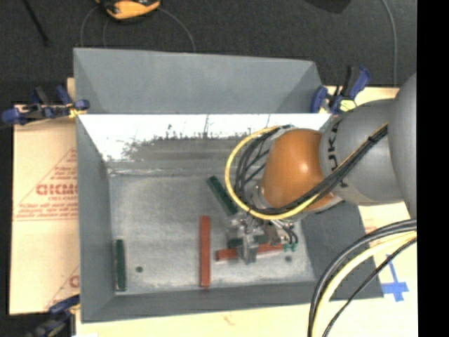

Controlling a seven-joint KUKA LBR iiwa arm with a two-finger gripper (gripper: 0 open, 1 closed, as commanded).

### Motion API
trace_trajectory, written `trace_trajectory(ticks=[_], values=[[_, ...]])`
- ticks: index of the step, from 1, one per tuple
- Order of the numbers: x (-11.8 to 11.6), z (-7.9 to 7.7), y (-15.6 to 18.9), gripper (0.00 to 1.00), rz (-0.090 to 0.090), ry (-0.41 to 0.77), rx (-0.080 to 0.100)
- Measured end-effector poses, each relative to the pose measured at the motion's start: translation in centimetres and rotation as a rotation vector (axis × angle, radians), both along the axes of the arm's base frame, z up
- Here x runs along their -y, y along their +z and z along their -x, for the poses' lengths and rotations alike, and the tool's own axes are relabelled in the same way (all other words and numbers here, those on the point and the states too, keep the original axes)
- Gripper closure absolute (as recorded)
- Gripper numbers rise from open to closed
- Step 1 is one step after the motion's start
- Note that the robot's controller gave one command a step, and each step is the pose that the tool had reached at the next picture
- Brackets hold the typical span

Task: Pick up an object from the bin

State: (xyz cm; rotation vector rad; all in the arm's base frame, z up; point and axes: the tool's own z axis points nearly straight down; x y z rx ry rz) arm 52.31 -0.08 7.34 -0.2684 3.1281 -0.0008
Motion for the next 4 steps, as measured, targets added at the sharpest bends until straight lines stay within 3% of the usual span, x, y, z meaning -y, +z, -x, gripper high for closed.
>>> trace_trajectory(ticks=[1,2,3,4], values=[[0.0,0.0,0.0,1.00,0.000,0.000,0.000],[0.7,-1.7,12.4,1.00,0.000,0.007,0.003],[0.7,-1.7,12.3,1.00,0.000,0.006,0.002],[3.1,-0.6,17.5,1.00,-0.001,0.059,-0.005]])
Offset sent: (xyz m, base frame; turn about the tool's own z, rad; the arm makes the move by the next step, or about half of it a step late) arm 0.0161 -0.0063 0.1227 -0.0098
